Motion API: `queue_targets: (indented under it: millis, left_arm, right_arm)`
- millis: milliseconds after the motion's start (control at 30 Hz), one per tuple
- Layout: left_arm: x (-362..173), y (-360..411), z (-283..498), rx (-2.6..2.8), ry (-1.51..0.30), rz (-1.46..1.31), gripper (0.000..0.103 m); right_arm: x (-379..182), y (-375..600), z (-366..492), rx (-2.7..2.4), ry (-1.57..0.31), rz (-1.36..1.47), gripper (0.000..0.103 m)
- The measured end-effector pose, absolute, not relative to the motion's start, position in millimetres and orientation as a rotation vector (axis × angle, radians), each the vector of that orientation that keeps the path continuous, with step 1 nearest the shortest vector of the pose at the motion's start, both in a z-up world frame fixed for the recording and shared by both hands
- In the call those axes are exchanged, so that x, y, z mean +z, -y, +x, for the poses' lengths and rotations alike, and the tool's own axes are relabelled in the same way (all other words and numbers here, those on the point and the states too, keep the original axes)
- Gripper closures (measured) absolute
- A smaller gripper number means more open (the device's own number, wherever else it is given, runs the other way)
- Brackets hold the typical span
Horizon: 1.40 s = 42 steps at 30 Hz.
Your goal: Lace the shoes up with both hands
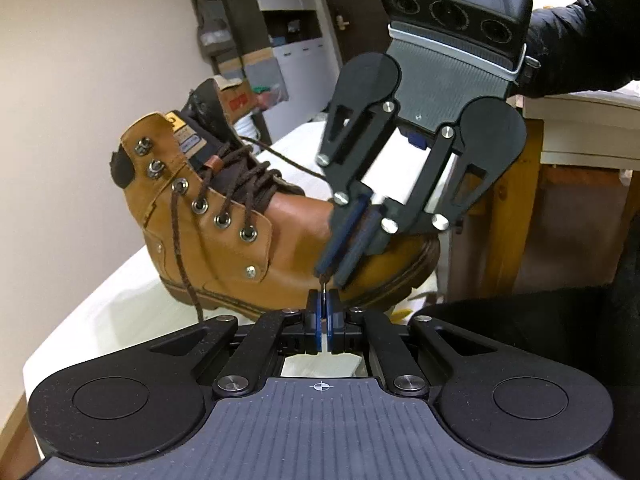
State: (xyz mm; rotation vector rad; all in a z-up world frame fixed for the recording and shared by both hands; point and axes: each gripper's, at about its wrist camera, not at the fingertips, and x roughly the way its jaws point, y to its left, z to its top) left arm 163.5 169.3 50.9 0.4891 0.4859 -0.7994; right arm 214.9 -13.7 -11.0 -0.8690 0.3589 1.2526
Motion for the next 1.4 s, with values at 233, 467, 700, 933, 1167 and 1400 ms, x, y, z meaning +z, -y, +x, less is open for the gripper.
queue_targets:
  millis: [233,467,700,933,1167,1400]
  left_arm:
    - [59,-177,180,-0.624,-0.438,0.342,0.099]
    - [82,-183,214,-0.417,-0.339,0.252,0.097]
    - [88,-182,230,-0.428,-0.3,0.182,0.096]
    - [89,-182,231,-0.443,-0.268,0.15,0.096]
    - [86,-177,231,-0.454,-0.266,0.147,0.096]
    - [85,-173,231,-0.467,-0.267,0.168,0.096]
  right_arm:
    - [19,28,224,1.03,-0.441,-0.587,0.1]
    - [64,17,222,0.655,-0.316,-0.563,0.1]
    - [58,-18,215,0.571,-0.302,-0.675,0.1]
    - [58,-26,220,0.525,-0.31,-0.688,0.1]
    - [54,-29,224,0.525,-0.31,-0.695,0.1]
    - [51,-33,229,0.529,-0.316,-0.718,0.099]
